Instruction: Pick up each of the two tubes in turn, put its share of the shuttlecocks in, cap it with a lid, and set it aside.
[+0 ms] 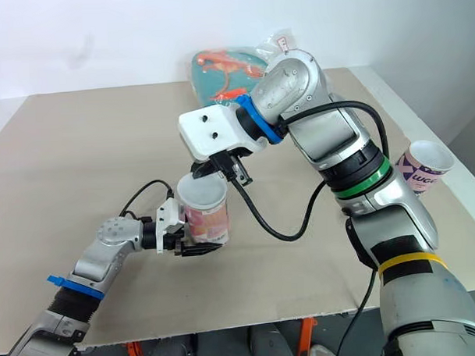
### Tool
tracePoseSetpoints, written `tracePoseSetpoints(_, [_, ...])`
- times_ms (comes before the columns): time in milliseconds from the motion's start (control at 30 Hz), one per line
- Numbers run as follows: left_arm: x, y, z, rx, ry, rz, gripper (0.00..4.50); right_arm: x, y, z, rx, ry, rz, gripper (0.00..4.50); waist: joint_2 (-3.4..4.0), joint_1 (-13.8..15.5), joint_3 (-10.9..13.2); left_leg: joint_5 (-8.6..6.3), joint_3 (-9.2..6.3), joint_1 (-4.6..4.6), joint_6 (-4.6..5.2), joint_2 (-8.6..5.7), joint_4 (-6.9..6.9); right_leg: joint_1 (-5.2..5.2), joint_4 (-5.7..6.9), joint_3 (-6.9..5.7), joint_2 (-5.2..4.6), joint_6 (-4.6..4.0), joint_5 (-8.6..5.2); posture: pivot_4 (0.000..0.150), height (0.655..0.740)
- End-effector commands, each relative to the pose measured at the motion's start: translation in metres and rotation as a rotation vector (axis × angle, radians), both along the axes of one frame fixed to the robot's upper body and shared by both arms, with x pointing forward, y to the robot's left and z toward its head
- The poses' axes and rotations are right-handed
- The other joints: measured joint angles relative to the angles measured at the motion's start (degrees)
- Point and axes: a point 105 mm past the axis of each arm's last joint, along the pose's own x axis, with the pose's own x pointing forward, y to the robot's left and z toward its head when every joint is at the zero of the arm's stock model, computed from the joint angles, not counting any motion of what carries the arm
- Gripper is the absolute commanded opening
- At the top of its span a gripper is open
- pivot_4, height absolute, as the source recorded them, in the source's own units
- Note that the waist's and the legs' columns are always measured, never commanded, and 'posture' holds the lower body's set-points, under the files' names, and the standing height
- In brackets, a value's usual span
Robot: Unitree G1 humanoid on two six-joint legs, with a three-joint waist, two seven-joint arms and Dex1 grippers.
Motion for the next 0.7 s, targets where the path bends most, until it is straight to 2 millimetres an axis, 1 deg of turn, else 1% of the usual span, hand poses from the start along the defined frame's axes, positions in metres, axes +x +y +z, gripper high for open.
tracePoseSetpoints(33, [-0.004, 0.009, -0.011, 0.042, 0.033, 0.011, 3.08, -0.007, -0.006, 0.008, -0.014, -0.055, 0.032, 0.07, 0.0, 0.0, 0.0, 0.0, 0.0, 0.0, 0.0, 0.0, 0.0, 0.0, 0.0, 0.0, 0.0, 0.0, 0.0, 0.15, 0.7387])
tracePoseSetpoints(133, [-0.004, 0.01, -0.011, 0.042, 0.034, 0.016, 3.08, -0.007, -0.006, 0.005, -0.026, -0.068, 0.037, 0.07, 0.0, 0.0, 0.0, 0.0, 0.0, 0.0, 0.0, 0.0, 0.0, 0.0, 0.0, 0.0, 0.0, 0.01, -0.01, 0.15, 0.7387])
tracePoseSetpoints(433, [-0.003, 0.01, -0.011, 0.039, 0.033, 0.023, 3.08, -0.002, -0.01, -0.011, -0.114, -0.123, 0.044, 0.07, 0.0, 0.0, 0.0, 0.0, 0.0, 0.01, 0.0, 0.0, -0.01, 0.01, 0.0, 0.0, 0.0, 0.0, -0.01, 0.15, 0.7387])
tracePoseSetpoints(567, [-0.002, 0.01, -0.011, 0.037, 0.032, 0.028, 3.08, -0.002, -0.012, -0.026, -0.181, -0.126, 0.07, 0.07, 0.0, 0.0, 0.0, 0.0, 0.0, 0.03, 0.0, 0.01, -0.01, 0.03, 0.0, 0.0, 0.0, 0.0, -0.01, 0.15, 0.7387])
tracePoseSetpoints(700, [-0.002, 0.01, -0.011, 0.037, 0.032, 0.032, 3.08, 0.0, -0.011, -0.023, -0.175, -0.144, 0.069, 0.07, -0.01, 0.0, 0.0, 0.0, 0.0, 0.07, 0.0, 0.01, 0.0, 0.06, 0.0, 0.0, 0.0, -0.01, 0.0, 0.15, 0.7387])
